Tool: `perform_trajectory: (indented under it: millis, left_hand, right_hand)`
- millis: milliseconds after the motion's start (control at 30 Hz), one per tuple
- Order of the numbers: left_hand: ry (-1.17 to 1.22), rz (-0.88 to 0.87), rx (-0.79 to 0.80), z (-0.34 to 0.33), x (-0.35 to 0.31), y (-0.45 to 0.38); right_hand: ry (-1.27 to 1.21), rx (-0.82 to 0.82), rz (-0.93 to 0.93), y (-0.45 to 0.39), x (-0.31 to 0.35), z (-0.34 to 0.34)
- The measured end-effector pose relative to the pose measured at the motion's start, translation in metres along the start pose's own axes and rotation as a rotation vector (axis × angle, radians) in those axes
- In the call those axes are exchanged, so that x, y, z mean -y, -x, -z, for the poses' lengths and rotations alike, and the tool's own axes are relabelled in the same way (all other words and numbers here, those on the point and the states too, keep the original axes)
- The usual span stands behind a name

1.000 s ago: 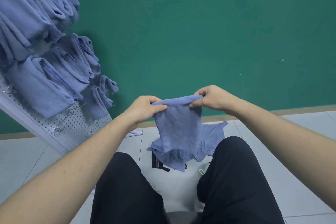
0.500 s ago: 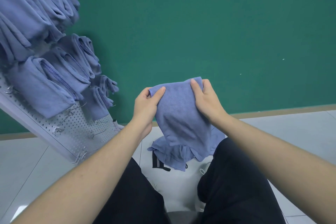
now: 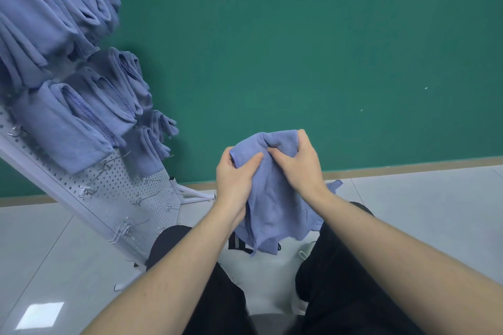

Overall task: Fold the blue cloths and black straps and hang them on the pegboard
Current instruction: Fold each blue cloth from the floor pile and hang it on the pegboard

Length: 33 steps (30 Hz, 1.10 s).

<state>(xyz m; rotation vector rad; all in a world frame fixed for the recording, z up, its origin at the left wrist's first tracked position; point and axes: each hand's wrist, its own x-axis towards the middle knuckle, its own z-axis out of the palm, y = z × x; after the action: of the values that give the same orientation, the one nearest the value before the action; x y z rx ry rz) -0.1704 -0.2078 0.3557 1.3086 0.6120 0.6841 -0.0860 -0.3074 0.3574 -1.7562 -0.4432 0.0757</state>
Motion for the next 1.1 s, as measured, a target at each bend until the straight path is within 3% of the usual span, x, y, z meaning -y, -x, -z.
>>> perform_trajectory:
  millis: [200,433,767,900,1033,1100]
  left_hand:
    - [-0.174,-0.196,-0.147,-0.004,0.016,0.009]
    - [-0.131,-0.104,-0.140,-0.002,0.024,0.013]
    - [-0.005,-0.015,-0.107,-0.005,0.015,0.014]
    - [0.028,0.018,-0.007,-0.004,0.013,0.017]
    - [0.039,0.053,0.029,0.003,0.012,0.011]
    - [0.053,0.084,0.025,0.008,0.012,0.005]
  right_hand:
    - [-0.009,-0.014,0.005,0.023,-0.001,-0.018]
    - [-0.162,0.073,-0.023,0.040,-0.002,-0.024]
    - [0.085,0.136,0.258,0.050,-0.019,-0.031]
    - [0.201,0.152,0.330,0.048,-0.024,-0.035]
    - [0.057,0.323,0.343,0.047,-0.021,-0.028]
    - [-0.083,0.357,0.243,0.047,-0.019,-0.020]
